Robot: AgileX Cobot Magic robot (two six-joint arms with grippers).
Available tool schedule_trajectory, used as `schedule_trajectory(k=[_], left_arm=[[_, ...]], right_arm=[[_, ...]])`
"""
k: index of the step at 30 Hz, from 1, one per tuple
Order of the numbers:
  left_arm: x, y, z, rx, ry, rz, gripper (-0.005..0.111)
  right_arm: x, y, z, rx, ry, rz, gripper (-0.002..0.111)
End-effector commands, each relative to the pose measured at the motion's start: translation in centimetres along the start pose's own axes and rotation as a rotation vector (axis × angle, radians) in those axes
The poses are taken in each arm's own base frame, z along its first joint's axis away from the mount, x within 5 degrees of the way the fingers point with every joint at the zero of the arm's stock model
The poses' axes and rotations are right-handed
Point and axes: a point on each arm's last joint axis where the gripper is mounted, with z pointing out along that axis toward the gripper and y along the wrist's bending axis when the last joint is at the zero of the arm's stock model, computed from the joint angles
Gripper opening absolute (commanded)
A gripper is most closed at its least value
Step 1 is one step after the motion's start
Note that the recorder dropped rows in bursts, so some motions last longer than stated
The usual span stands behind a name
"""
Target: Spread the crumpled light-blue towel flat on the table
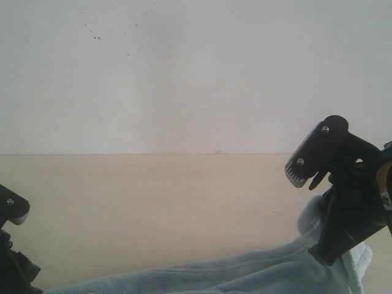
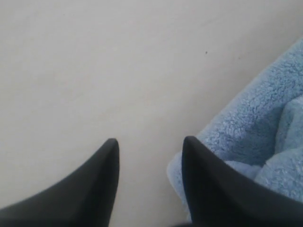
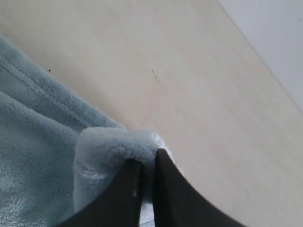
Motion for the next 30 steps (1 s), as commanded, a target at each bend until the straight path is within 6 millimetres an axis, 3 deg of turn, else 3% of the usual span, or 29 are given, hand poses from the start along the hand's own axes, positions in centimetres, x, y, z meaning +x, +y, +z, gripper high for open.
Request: schedule_trajectory(k=[1, 14, 30], left_arm=[[-1.1, 0.1, 0.7, 0.006, -0.014, -0.019, 0.041], [-1.1, 0.1, 1.1, 0.010, -0.022, -0.036, 0.041], [-0.3, -0.5, 3.6, 0.045, 0.032, -0.040, 0.041]], right_arm=[[-0.4, -0.3, -0.3, 0.004, -0.041, 0.027, 0.007], [-0.6, -0.2, -0.3, 0.001, -0.059, 0.073, 0.007], [-0.6, -0.2, -0.3, 0.001, -0.054, 0.075, 0.007]])
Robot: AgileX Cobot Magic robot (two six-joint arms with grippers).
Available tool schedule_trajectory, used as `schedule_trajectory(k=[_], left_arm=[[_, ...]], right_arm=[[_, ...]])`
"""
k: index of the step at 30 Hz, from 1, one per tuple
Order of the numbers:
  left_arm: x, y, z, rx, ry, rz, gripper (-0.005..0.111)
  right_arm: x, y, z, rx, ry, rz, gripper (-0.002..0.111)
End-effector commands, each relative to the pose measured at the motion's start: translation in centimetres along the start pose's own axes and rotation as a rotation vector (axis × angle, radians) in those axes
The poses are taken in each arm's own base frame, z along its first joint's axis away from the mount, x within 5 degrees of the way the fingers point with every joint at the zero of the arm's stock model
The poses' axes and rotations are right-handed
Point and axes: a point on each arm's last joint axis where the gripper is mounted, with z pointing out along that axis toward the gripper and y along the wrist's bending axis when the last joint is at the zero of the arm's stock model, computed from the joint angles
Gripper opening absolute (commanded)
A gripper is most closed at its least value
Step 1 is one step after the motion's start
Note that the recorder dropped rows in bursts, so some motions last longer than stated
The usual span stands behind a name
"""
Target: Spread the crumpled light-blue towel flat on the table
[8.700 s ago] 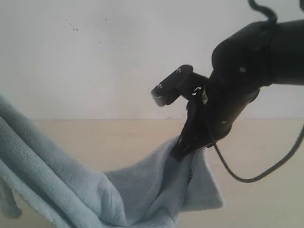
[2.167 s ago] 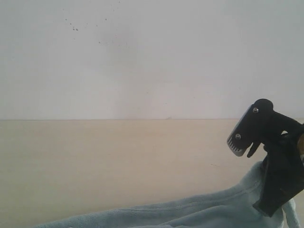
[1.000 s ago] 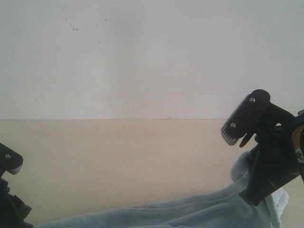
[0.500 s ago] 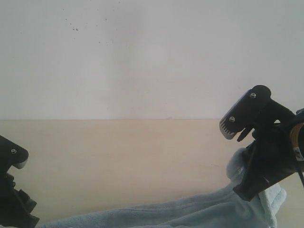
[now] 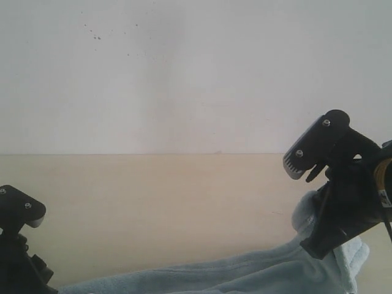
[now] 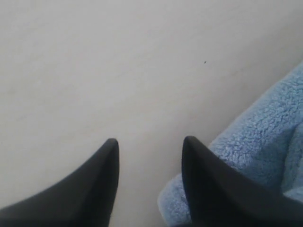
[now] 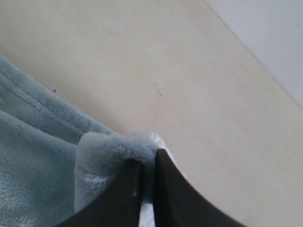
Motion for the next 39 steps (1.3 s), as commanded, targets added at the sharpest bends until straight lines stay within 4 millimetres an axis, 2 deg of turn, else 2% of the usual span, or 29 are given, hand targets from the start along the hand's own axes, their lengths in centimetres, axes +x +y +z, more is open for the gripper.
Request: schedule_trajectory(k=[1, 8, 23, 25, 27, 31, 36, 39], left_arm=[[0.1, -0.2, 0.9, 0.014, 0.010, -0.018, 0.041], [0.3, -0.3, 1.1, 0.017, 0.019, -0.051, 0.041], [1.5, -0.8, 3.6, 0.048, 0.084, -0.051, 0.040], [1.5, -0.8, 3.6, 0.048, 0.084, -0.051, 0.037], [1.2, -0.7, 3.5, 0.045, 0.082, -0.051, 0.028], [0.5, -0.3, 3.4, 0.032, 0.108, -0.050, 0.004], [-0.6, 0.2, 2.3, 0.011, 0.100, -0.051, 0.004], [-1.6, 0.5, 0.6, -0.009, 0.025, -0.053, 0.004]], right_arm=[[-0.2, -0.3, -0.3, 0.007, -0.013, 0.018, 0.007], [-0.2, -0.3, -0.3, 0.007, -0.014, 0.018, 0.007], [-0.2, -0.3, -0.3, 0.007, -0.014, 0.021, 0.007], [-0.2, -0.3, -0.3, 0.007, -0.014, 0.021, 0.007], [-0.2, -0.3, -0.3, 0.006, -0.014, 0.022, 0.007], [-0.1, -0.3, -0.3, 0.007, -0.004, 0.023, 0.007], [-0.1, -0.3, -0.3, 0.008, 0.004, 0.027, 0.007], [-0.1, -0.3, -0.3, 0.007, -0.002, 0.027, 0.007]])
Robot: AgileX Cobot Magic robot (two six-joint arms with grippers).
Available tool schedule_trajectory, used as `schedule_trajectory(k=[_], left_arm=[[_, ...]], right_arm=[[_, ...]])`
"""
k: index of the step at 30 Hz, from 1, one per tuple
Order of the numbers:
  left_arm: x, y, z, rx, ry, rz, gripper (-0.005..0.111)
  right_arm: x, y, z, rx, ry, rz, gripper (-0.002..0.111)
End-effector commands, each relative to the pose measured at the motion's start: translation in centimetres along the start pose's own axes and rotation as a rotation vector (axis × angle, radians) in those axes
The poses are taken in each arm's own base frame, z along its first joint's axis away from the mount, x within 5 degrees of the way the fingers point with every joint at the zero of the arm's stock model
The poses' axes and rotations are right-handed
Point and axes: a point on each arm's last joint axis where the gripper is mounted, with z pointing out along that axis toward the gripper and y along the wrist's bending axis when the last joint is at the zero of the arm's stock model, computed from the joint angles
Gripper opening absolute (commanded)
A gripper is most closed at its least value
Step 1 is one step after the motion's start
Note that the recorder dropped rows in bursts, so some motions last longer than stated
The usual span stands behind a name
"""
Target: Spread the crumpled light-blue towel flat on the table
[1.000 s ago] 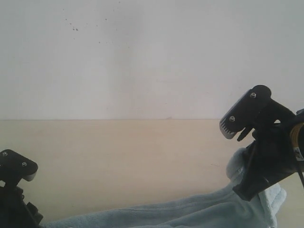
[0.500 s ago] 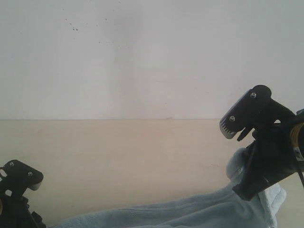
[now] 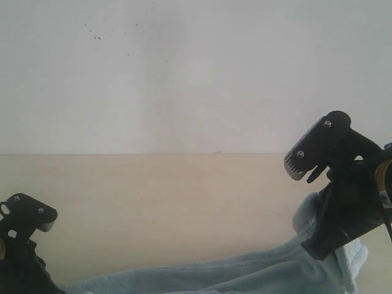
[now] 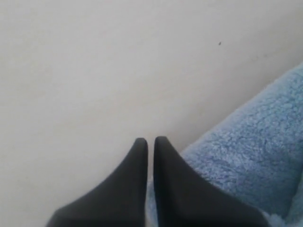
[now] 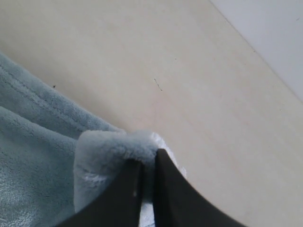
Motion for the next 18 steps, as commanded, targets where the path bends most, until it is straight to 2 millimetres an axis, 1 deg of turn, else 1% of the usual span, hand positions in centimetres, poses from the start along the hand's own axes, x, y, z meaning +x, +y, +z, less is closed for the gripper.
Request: schedule_trajectory(k=[1, 4, 6, 9, 13, 15, 16, 18], left_arm=[[-1.4, 0.4, -2.8, -0.027, -0.111, -0.017, 0.004], [-2.2, 0.6, -5.1, -0.041, -0.196, -0.054, 0.004], [-2.3, 0.7, -6.3, -0.042, -0.228, -0.094, 0.004], [-2.0, 0.7, -7.0, -0.043, -0.204, -0.114, 0.004], [-1.2, 0.6, -6.8, -0.033, -0.117, -0.144, 0.006], [-1.1, 0.3, -6.7, -0.014, -0.100, -0.180, 0.015], [-1.1, 0.1, -6.7, 0.002, -0.094, -0.179, 0.020], [-1.2, -0.9, -6.7, 0.046, -0.088, -0.137, 0.033]], right_arm=[[-0.3, -0.3, -0.3, 0.005, -0.020, 0.018, 0.007], [-0.3, -0.2, -0.3, -0.003, -0.024, 0.036, 0.007], [-0.3, -0.1, -0.3, -0.009, -0.023, 0.050, 0.007], [-0.3, -0.1, -0.3, -0.013, -0.023, 0.061, 0.007], [-0.3, 0.0, -0.3, -0.021, -0.022, 0.078, 0.007], [-0.3, 0.0, -0.3, -0.022, -0.021, 0.082, 0.007], [-0.3, 0.0, -0.3, -0.023, -0.021, 0.083, 0.007], [-0.3, 0.0, -0.3, -0.023, -0.021, 0.083, 0.007]])
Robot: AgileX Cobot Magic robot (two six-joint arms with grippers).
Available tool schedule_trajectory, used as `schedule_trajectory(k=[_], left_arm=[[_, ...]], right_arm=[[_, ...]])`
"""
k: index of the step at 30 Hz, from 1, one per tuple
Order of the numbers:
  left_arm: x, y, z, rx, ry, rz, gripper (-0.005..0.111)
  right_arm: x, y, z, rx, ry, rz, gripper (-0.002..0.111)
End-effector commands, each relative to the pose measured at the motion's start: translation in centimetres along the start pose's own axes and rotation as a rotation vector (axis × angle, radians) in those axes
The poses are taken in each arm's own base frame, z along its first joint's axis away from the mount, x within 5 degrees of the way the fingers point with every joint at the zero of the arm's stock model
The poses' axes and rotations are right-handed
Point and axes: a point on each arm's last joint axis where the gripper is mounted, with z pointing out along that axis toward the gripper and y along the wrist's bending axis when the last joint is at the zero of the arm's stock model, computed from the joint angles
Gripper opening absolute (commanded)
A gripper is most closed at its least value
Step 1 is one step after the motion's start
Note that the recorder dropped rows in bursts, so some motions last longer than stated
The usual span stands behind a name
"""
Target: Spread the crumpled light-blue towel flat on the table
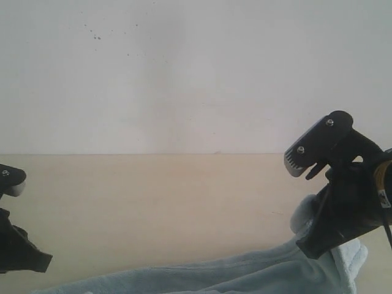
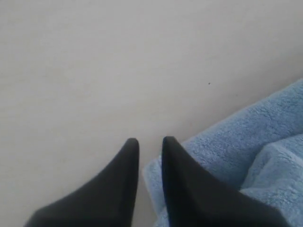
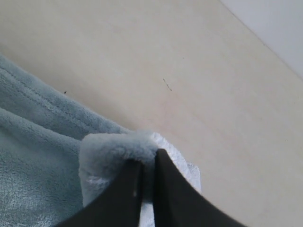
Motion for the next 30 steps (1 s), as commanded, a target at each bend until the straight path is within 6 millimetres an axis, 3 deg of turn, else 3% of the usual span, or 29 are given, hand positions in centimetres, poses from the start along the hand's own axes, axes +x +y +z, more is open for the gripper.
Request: schedule_trajectory(k=[1, 7, 16, 21, 25, 30], left_arm=[[0.1, -1.9, -0.2, 0.092, 0.027, 0.036, 0.036], [0.3, -4.9, 0.3, 0.209, 0.049, 0.124, 0.041], [2.3, -5.8, 2.8, 0.249, 0.238, 0.106, 0.041], [2.9, -6.2, 2.5, 0.304, 0.320, 0.073, 0.041], [3.5, -8.0, 1.4, 0.530, 0.394, 0.048, 0.041], [2.3, -9.4, -1.2, 0.729, 0.292, 0.020, 0.040]], right_arm=[[-0.3, -0.2, -0.3, 0.003, -0.022, 0.016, 0.007], [-0.3, -0.2, -0.3, 0.003, -0.022, 0.016, 0.007], [-0.3, -0.2, -0.3, 0.002, -0.022, 0.016, 0.007], [-0.3, -0.2, -0.3, 0.002, -0.022, 0.016, 0.007], [-0.3, -0.2, -0.3, 0.002, -0.022, 0.016, 0.007], [-0.3, -0.2, -0.3, 0.001, -0.019, 0.020, 0.007]])
